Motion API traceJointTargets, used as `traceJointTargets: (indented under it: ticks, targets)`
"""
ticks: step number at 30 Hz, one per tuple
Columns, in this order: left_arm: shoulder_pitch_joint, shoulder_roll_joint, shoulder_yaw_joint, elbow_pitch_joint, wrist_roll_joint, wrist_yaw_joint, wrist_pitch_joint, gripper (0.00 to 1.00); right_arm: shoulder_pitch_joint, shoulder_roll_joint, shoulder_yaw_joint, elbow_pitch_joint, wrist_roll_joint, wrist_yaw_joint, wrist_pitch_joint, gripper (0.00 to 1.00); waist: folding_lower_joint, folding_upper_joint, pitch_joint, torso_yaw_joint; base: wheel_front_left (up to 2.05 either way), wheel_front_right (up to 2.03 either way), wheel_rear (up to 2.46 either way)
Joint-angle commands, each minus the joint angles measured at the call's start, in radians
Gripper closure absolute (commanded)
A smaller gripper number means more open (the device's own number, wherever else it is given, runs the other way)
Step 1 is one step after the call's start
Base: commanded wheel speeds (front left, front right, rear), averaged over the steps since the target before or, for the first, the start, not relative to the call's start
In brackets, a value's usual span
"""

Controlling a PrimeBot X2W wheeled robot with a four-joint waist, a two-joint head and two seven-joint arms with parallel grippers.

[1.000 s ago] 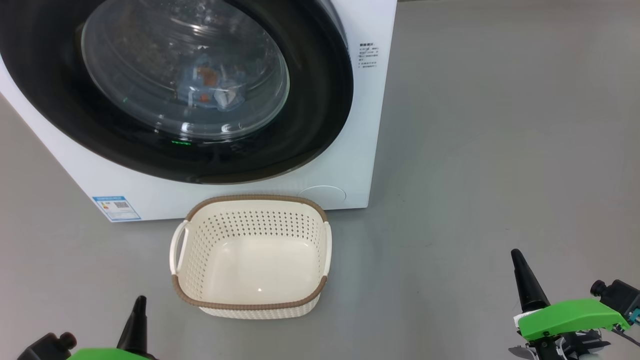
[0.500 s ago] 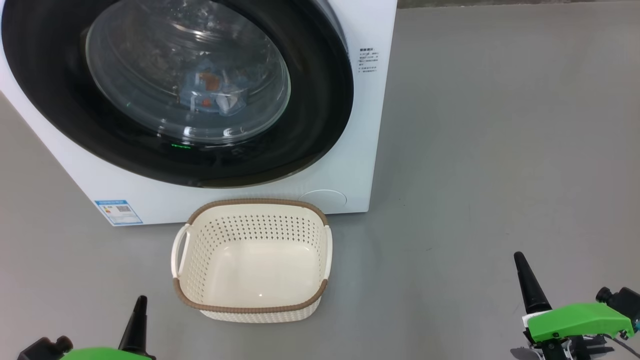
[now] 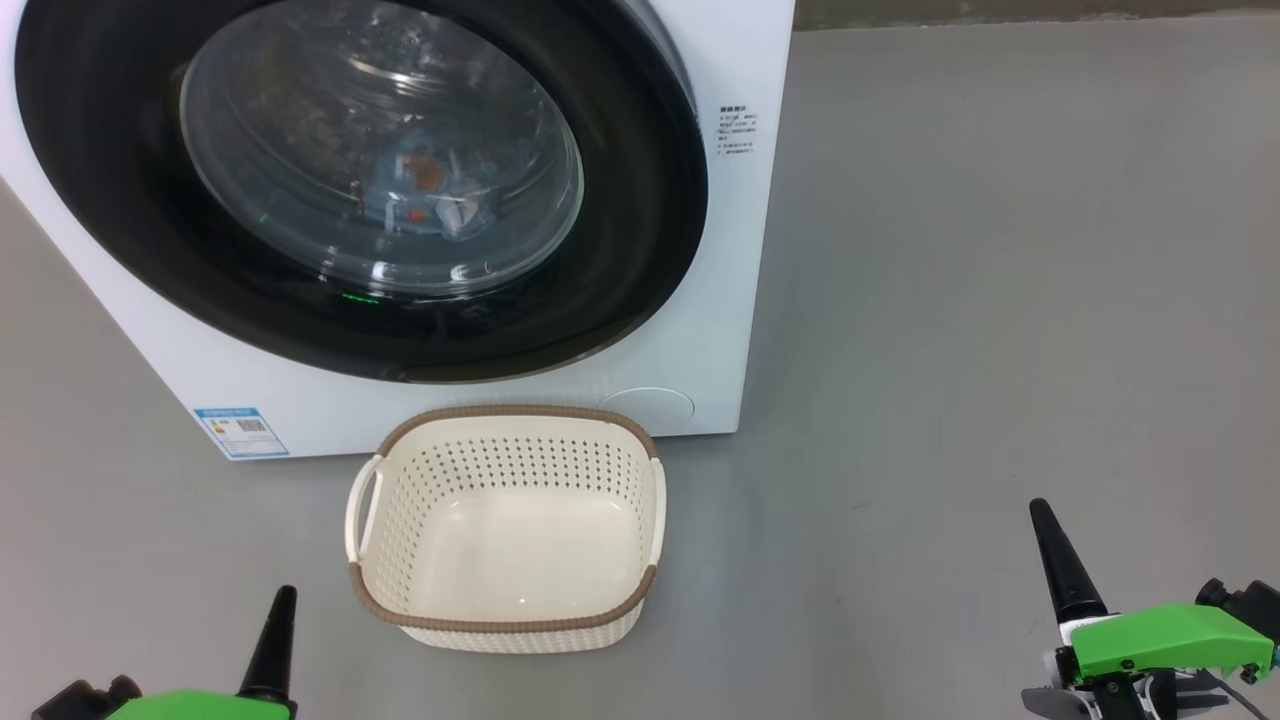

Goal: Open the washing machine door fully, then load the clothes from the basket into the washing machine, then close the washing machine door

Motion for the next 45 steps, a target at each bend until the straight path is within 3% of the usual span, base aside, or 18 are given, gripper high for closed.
traceJointTargets:
  ticks: [1,36,45]
  targets:
    - [-0.044,0.012,0.034,-0.029,-0.027,-0.002,0.010,1.00,-0.006,-0.002,0.008,-0.034,0.031,0.001,0.011,1.00,-0.0001,0.0000,-0.002,0.000,0.00,0.00,0.00]
    - [-0.060,-0.020,0.093,-0.047,-0.350,-0.003,0.111,1.00,0.010,0.024,-0.030,-0.089,0.342,0.002,0.111,1.00,-0.0001,0.0000,-0.036,0.004,0.00,0.00,0.00]
    - [-0.060,-0.021,0.094,-0.047,-0.349,-0.003,0.112,1.00,0.010,0.024,-0.030,-0.089,0.342,0.002,0.111,1.00,-0.0001,0.0000,-0.036,0.004,0.00,0.00,0.00]
